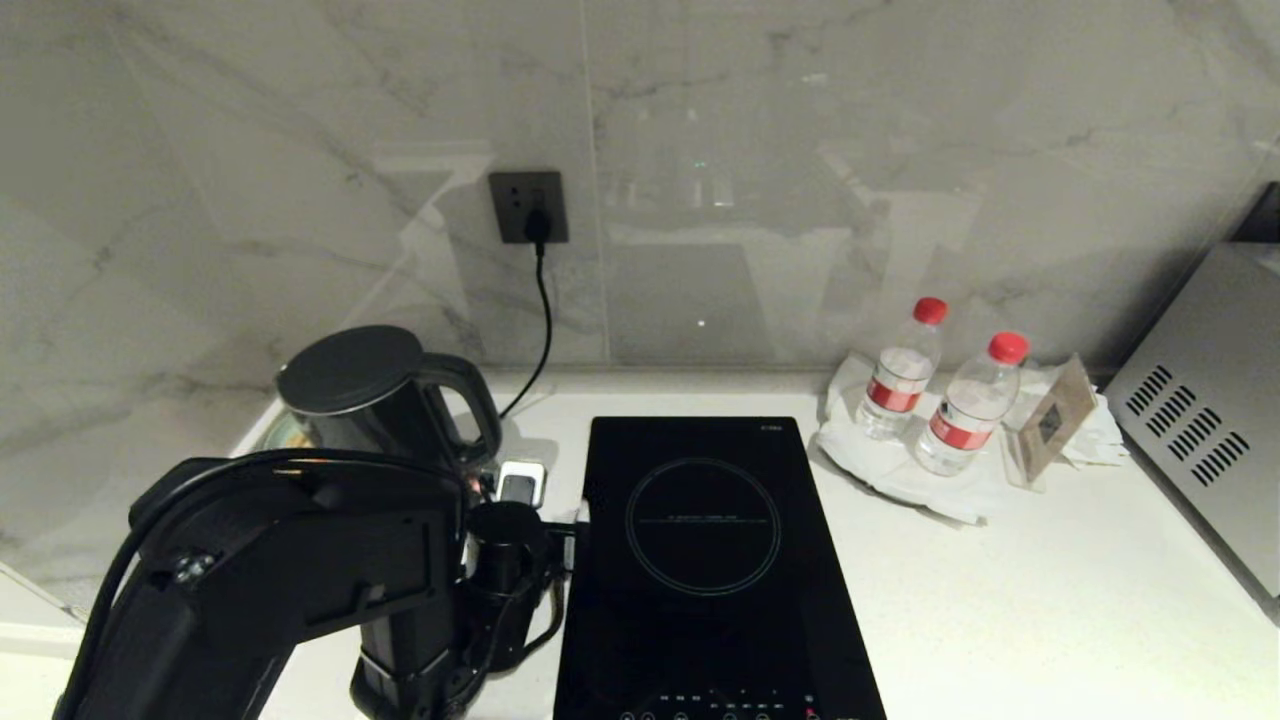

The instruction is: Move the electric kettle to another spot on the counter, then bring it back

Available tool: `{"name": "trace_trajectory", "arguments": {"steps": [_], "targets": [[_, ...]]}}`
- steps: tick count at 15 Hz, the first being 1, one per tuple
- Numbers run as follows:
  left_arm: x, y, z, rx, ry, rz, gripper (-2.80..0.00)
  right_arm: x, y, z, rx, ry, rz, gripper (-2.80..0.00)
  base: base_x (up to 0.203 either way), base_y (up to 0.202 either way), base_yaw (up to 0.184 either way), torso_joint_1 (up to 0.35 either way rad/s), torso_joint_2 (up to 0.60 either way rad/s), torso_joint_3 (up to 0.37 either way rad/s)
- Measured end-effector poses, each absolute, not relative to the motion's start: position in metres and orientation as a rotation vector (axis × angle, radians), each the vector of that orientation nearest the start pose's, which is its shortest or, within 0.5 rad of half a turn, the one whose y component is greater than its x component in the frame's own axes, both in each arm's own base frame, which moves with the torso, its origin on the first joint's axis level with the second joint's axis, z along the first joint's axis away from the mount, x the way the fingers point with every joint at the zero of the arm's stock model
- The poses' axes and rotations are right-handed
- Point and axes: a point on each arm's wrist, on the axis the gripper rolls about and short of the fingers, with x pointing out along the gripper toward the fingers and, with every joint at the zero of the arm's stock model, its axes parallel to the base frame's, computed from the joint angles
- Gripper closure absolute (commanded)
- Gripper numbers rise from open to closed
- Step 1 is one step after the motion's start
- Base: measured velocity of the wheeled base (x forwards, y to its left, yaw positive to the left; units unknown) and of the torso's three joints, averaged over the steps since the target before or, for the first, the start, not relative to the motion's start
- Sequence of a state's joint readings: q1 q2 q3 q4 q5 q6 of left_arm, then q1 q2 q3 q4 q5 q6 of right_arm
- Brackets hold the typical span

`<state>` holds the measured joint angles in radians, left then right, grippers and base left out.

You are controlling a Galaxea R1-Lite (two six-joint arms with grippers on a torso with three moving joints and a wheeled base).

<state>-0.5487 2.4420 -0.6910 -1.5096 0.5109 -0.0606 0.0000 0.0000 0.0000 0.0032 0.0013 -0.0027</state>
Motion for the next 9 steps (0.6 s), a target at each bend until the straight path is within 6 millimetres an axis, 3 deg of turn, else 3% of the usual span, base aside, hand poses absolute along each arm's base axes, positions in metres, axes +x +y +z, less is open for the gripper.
{"name": "trace_trajectory", "arguments": {"steps": [9], "targets": [[0.35,-0.171,-0.042,0.085,0.259,0.032,-2.8,-0.023,0.0,0.075,-0.003,0.003,0.002,0.0,0.0,0.0,0.0,0.0,0.0,0.0]]}}
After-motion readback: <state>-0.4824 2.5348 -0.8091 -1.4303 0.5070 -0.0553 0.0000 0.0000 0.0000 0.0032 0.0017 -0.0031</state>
